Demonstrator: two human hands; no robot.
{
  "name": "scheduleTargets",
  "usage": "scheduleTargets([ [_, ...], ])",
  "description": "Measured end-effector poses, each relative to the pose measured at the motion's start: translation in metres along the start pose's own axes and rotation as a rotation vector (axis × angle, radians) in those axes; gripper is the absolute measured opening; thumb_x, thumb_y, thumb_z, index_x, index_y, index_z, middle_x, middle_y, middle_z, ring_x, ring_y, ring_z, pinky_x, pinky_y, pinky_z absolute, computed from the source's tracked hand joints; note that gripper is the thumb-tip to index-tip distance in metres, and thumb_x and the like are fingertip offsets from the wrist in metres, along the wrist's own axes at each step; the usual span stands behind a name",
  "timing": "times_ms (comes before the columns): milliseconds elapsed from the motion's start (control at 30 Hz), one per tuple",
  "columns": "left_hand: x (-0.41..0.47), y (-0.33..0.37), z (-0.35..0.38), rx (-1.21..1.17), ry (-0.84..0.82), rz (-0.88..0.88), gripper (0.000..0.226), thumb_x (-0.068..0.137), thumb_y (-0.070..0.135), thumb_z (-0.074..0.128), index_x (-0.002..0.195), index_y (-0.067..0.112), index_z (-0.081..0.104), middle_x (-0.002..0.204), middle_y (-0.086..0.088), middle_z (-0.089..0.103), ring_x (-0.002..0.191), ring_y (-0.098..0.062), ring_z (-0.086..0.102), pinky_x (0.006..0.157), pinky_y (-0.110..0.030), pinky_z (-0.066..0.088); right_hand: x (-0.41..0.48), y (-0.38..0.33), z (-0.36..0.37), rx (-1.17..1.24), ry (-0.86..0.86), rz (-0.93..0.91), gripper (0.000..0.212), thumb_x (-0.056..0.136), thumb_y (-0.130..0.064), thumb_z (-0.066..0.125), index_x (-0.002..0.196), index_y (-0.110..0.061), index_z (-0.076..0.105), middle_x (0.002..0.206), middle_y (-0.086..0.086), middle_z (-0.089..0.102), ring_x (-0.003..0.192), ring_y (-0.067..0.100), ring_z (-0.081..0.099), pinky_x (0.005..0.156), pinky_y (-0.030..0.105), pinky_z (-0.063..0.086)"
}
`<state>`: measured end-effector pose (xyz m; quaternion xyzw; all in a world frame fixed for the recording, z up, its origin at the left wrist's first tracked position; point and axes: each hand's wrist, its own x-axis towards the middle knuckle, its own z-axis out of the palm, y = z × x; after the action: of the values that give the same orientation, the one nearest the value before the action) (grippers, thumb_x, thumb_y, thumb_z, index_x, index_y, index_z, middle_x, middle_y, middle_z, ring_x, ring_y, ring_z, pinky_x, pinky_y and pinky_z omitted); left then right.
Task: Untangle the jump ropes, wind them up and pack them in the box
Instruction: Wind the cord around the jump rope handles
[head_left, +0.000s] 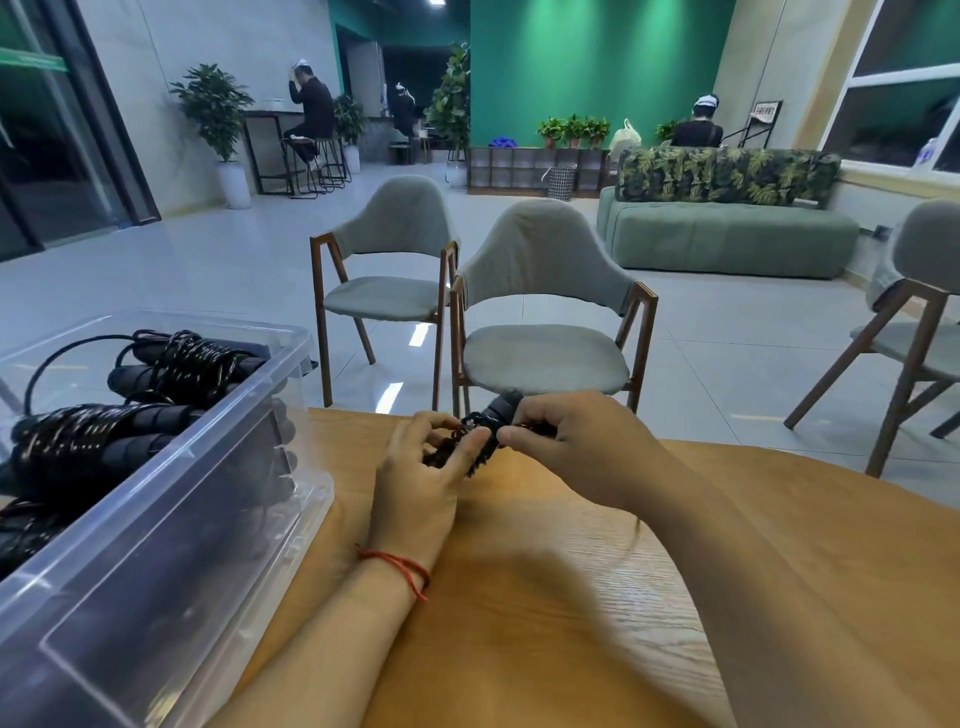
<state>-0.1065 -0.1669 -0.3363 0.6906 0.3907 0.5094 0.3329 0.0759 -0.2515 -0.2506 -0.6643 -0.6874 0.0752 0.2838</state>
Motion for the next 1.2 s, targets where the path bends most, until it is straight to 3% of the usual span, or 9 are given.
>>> scheduleTargets([
  [200, -0.006, 0.010, -0.001, -0.072, -0.383, 0.096, 0.020, 0.090, 0.041, 0.080, 0.109, 0.039, 0.077, 0.110, 0.014, 0.064, 0.104, -0.009, 0.067, 0.085, -0.026, 0.060, -0.003, 0.011, -0.015, 0.045, 0.012, -0.001, 0.028, 0.083, -0.059, 0.082, 0.081, -0.033, 0.075, 0.076, -0.012, 0.068, 0.076, 0.011, 0.063, 0.061, 0.021, 0.047],
  [367, -0.010, 0.018, -0.007, -0.365, -0.662, -0.087, 0.040, 0.080, 0.051, 0.087, 0.110, 0.025, 0.078, 0.107, -0.009, 0.074, 0.097, -0.031, 0.076, 0.083, -0.055, 0.064, -0.007, 0.025, -0.028, 0.300, -0.179, 0.044, 0.031, 0.080, -0.055, 0.085, 0.078, -0.025, 0.078, 0.069, -0.003, 0.067, 0.063, 0.012, 0.058, 0.060, 0.020, 0.045],
  [533, -0.011, 0.019, -0.003, -0.658, -0.700, -0.205, 0.076, 0.074, 0.064, 0.085, 0.115, 0.004, 0.068, 0.112, -0.015, 0.068, 0.096, -0.035, 0.071, 0.066, -0.035, 0.061, -0.006, 0.041, -0.020, 0.545, -0.238, 0.141, 0.027, 0.095, -0.045, 0.074, 0.087, -0.020, 0.075, 0.086, 0.007, 0.071, 0.082, 0.019, 0.067, 0.082, 0.036, 0.056],
  [600, -0.009, 0.013, 0.000, -0.784, -0.683, -0.235, 0.077, 0.077, 0.063, 0.084, 0.120, 0.002, 0.064, 0.115, -0.019, 0.065, 0.097, -0.037, 0.068, 0.064, -0.035, 0.059, -0.004, 0.045, -0.014, 0.485, -0.234, 0.123, 0.018, 0.103, -0.029, 0.068, 0.086, -0.033, 0.075, 0.088, 0.000, 0.073, 0.090, 0.018, 0.070, 0.086, 0.038, 0.058],
  [700, -0.004, 0.009, 0.001, -0.919, -0.604, -0.266, 0.086, 0.079, 0.065, 0.081, 0.127, -0.003, 0.059, 0.113, -0.026, 0.064, 0.094, -0.038, 0.067, 0.063, -0.035, 0.056, -0.004, 0.042, -0.008, 0.430, -0.219, 0.153, 0.036, 0.105, -0.020, 0.063, 0.078, -0.041, 0.073, 0.073, -0.008, 0.066, 0.075, 0.018, 0.058, 0.072, 0.032, 0.051],
  [767, -0.001, 0.010, 0.000, -0.964, -0.510, -0.274, 0.095, 0.078, 0.068, 0.080, 0.132, -0.006, 0.057, 0.114, -0.029, 0.064, 0.093, -0.036, 0.068, 0.065, -0.035, 0.055, -0.005, 0.039, -0.002, 0.530, -0.222, 0.207, 0.034, 0.109, -0.029, 0.058, 0.080, -0.035, 0.076, 0.067, -0.005, 0.056, 0.069, 0.020, 0.046, 0.067, 0.034, 0.044],
  [867, 0.001, 0.012, -0.001, -0.959, -0.243, -0.315, 0.089, 0.078, 0.066, 0.079, 0.131, -0.003, 0.061, 0.113, -0.026, 0.069, 0.094, -0.035, 0.069, 0.066, -0.035, 0.057, -0.004, 0.032, 0.006, 0.623, -0.219, 0.261, 0.034, 0.110, -0.048, 0.052, 0.106, -0.030, 0.079, 0.073, -0.001, 0.046, 0.067, 0.014, 0.040, 0.064, 0.029, 0.041],
  [1033, 0.005, 0.008, 0.000, -0.584, 0.129, -0.201, 0.034, 0.082, 0.037, 0.082, 0.109, 0.021, 0.071, 0.103, -0.011, 0.073, 0.092, -0.030, 0.074, 0.075, -0.043, 0.061, 0.001, 0.023, 0.020, 0.862, -0.313, 0.357, 0.030, 0.107, -0.024, 0.058, 0.134, -0.027, 0.072, 0.077, -0.003, 0.041, 0.062, 0.009, 0.035, 0.056, 0.023, 0.033],
  [1200, 0.000, 0.004, -0.002, -0.087, 0.184, 0.106, 0.039, 0.081, 0.038, 0.089, 0.114, 0.028, 0.069, 0.110, 0.003, 0.062, 0.103, -0.010, 0.063, 0.085, -0.015, 0.050, 0.001, 0.012, 0.018, 0.851, -0.437, 0.359, 0.044, 0.096, -0.013, 0.057, 0.135, -0.029, 0.070, 0.091, 0.010, 0.040, 0.067, 0.012, 0.038, 0.057, 0.024, 0.035],
])
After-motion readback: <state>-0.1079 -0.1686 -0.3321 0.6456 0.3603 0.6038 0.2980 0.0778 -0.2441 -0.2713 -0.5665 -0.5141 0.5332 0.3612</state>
